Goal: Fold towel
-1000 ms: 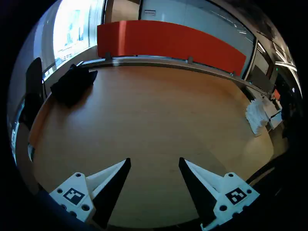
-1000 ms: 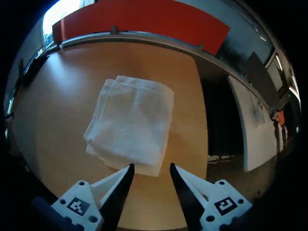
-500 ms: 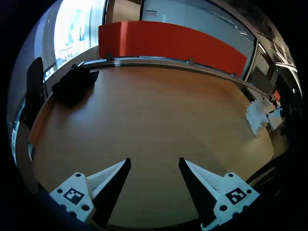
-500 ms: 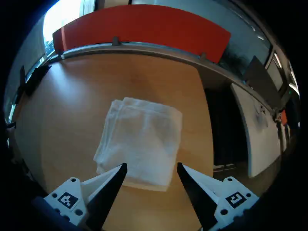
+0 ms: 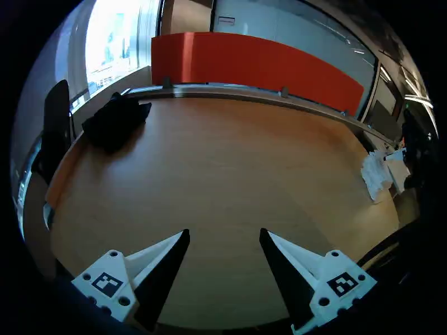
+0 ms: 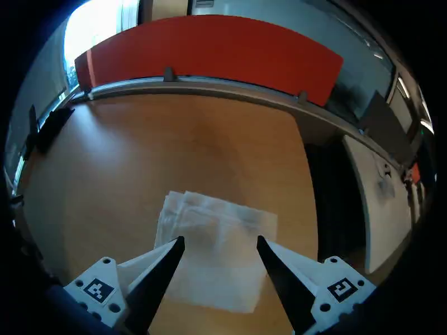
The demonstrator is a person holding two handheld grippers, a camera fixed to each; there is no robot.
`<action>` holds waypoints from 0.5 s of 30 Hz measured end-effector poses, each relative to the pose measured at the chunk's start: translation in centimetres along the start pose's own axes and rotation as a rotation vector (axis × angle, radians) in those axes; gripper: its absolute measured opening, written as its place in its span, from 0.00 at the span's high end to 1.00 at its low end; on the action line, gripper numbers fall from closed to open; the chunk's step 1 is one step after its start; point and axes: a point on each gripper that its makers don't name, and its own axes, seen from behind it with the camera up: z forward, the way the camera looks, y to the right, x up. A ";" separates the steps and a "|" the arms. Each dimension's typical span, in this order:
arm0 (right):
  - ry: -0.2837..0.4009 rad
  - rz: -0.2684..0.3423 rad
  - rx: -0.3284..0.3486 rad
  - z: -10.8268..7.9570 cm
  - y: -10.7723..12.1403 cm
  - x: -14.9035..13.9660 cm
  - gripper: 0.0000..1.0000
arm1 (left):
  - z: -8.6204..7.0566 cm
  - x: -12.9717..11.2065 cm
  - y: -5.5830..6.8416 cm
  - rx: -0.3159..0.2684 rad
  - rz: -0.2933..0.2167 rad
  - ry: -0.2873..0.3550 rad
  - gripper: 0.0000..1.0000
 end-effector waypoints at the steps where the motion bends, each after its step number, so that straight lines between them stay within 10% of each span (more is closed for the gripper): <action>1: 0.001 0.001 0.001 0.2 0.0 0.2 0.00 | 0.0 0.0 -0.1 0.003 -0.002 0.000 0.07; 15: -0.027 0.040 0.008 4.0 0.0 -0.1 0.00 | -0.6 -0.3 -1.0 0.042 -0.013 -0.009 0.07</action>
